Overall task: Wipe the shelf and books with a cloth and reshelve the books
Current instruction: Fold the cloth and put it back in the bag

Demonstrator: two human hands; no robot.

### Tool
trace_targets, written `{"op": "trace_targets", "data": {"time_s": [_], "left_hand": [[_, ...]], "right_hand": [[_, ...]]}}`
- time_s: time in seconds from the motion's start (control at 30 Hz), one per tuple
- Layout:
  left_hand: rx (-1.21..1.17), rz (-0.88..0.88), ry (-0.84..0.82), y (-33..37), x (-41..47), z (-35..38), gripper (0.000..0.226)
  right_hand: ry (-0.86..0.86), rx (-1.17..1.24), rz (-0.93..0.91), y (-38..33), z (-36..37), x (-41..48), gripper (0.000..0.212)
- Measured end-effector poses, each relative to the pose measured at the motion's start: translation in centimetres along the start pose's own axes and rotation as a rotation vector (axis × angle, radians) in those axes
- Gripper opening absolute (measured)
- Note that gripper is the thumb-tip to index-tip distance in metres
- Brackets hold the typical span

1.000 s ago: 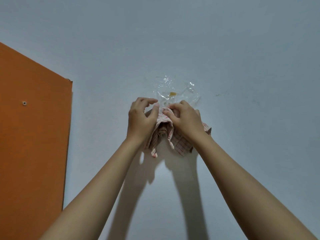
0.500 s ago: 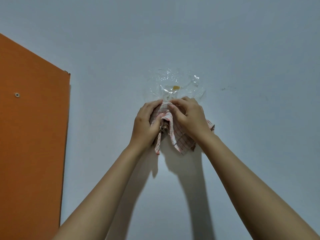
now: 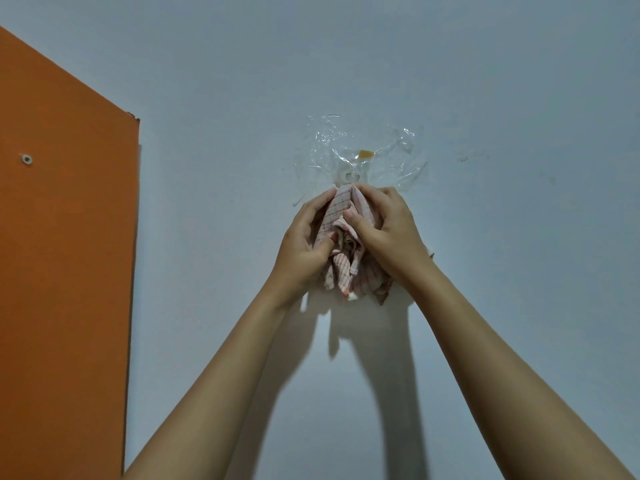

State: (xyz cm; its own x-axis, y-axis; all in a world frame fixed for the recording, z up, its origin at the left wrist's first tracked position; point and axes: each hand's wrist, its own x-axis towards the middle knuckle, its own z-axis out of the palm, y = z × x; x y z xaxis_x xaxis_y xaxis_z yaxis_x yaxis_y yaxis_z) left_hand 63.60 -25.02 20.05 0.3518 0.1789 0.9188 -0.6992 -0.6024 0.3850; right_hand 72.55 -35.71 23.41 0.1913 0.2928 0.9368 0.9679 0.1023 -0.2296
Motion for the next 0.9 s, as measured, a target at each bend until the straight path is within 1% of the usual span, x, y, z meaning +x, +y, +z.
{"op": "trace_targets", "data": {"time_s": [0.17,0.27,0.37,0.4,0.5,0.67,0.8,0.9], "left_hand": [[-0.231,-0.120,-0.047,0.1,-0.6,0.4,0.055],[-0.324,-0.177,-0.063,0.0,-0.5,0.8,0.059],[-0.432,-0.223,-0.054,0.0,-0.6,1.2,0.058],[-0.449,-0.226,-0.045,0.0,-0.6,1.2,0.057],[-0.488,-0.229,-0.023,-0.1,-0.6,1.3,0.053],[-0.509,-0.222,-0.042,-0.5,-0.7,1.3,0.053],[-0.496,-0.226,-0.073,-0.7,-0.7,0.7,0.046],[-0.492,-0.228,-0.065,-0.6,-1.0,0.3,0.042]], "right_hand": [[-0.016,0.087,0.027,0.1,0.6,-0.5,0.048],[-0.012,0.208,0.036,-0.5,0.7,-0.9,0.038],[-0.011,0.317,0.084,-1.0,1.0,-1.2,0.023],[-0.004,0.333,0.097,-1.0,1.1,-1.2,0.022],[0.001,0.351,0.122,-1.1,1.2,-1.5,0.028],[0.023,0.347,0.152,-1.3,1.5,-1.9,0.034],[0.018,0.345,0.193,-1.4,1.5,-2.0,0.034],[0.013,0.339,0.214,-1.3,1.5,-2.3,0.036]]}}
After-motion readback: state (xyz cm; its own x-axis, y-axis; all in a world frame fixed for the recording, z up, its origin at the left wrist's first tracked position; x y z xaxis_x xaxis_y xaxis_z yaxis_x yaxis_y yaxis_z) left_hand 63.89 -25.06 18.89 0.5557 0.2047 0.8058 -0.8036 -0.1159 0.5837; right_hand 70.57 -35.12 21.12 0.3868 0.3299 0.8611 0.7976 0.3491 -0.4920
